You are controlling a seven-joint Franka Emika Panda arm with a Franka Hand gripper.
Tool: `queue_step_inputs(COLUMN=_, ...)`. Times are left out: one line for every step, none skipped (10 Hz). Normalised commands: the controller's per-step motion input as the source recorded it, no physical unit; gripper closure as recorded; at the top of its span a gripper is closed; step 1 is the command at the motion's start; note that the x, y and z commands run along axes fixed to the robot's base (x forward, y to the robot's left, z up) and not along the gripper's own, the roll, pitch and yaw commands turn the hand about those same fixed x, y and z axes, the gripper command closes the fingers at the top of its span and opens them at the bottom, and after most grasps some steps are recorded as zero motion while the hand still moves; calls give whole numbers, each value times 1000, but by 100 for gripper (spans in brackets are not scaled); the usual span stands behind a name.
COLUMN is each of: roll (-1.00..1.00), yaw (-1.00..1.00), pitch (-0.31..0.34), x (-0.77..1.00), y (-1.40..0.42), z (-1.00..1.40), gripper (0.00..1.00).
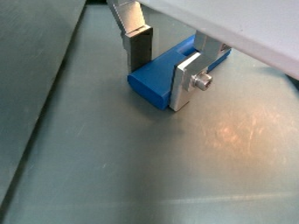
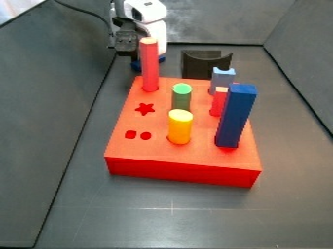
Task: Pick up the square-circle object. Move up. Place the square-circle object on the fixture. Regrasp the square-circle object. Rotate the square-circle object. Move to above the board. Insert the square-circle object.
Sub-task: Pick up the square-circle object, then move up.
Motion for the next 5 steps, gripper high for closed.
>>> queue_step_inputs(roll=0, yaw=0, pitch=0, x=0, y=0, z=0, gripper=100)
queue_step_inputs(roll=0, yaw=0, pitch=0, x=0, y=0, z=0, gripper=100)
queue_step_inputs(roll=0, yaw=0, pitch=0, x=0, y=0, z=833, gripper=100)
queue_step_inputs(roll=6, yaw=-7, pitch=8, x=-48, y=48, z=841, gripper=100)
queue_step_inputs(roll=20, yaw=-20, pitch=23, x=-79, y=36, z=738, gripper=100)
